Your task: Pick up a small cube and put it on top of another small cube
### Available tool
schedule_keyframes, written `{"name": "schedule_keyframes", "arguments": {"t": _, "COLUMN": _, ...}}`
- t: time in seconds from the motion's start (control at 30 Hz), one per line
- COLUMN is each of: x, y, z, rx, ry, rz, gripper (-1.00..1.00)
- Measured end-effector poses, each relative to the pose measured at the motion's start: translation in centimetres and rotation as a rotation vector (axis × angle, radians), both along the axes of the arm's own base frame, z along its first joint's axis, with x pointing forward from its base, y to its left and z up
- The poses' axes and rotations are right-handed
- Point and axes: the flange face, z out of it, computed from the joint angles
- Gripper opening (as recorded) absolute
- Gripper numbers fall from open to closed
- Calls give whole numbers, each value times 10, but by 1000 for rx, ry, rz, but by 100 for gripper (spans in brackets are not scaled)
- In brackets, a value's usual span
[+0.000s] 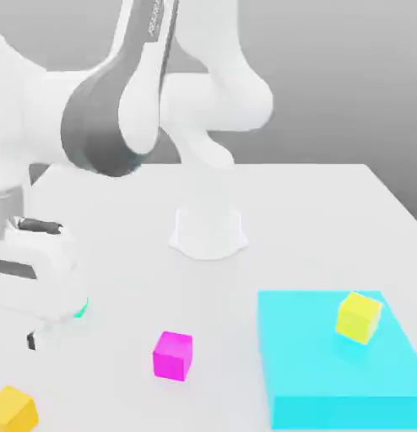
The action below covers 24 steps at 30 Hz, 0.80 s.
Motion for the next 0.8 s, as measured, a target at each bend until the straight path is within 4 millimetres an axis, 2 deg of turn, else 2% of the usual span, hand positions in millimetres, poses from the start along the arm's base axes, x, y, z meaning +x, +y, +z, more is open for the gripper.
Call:
{"name": "schedule_keyframes", "arguments": {"t": 0.13, "x": -19, "y": -28, "z": -67, "rx": 1, "ry": 88, "rz": -49, "gripper": 0}}
{"name": "schedule_keyframes", "arguments": {"t": 0.23, "x": -22, "y": -33, "z": -114, "rx": 1, "ry": 102, "rz": -55, "gripper": 0}}
{"name": "schedule_keyframes", "arguments": {"t": 0.27, "x": -22, "y": -33, "z": -129, "rx": 1, "ry": 103, "rz": -56, "gripper": -100}}
{"name": "schedule_keyframes", "arguments": {"t": 0.43, "x": -22, "y": -33, "z": -129, "rx": 2, "ry": 103, "rz": -56, "gripper": -100}}
{"name": "schedule_keyframes", "arguments": {"t": 0.47, "x": -23, "y": -33, "z": -136, "rx": 2, "ry": 103, "rz": -57, "gripper": -100}}
{"name": "schedule_keyframes", "arguments": {"t": 0.5, "x": -23, "y": -33, "z": -132, "rx": 2, "ry": 103, "rz": -57, "gripper": -100}}
{"name": "schedule_keyframes", "arguments": {"t": 0.63, "x": -24, "y": -33, "z": -82, "rx": 2, "ry": 104, "rz": -59, "gripper": -100}}
{"name": "schedule_keyframes", "arguments": {"t": 0.8, "x": -85, "y": -50, "z": -52, "rx": -1, "ry": 112, "rz": -156, "gripper": -100}}
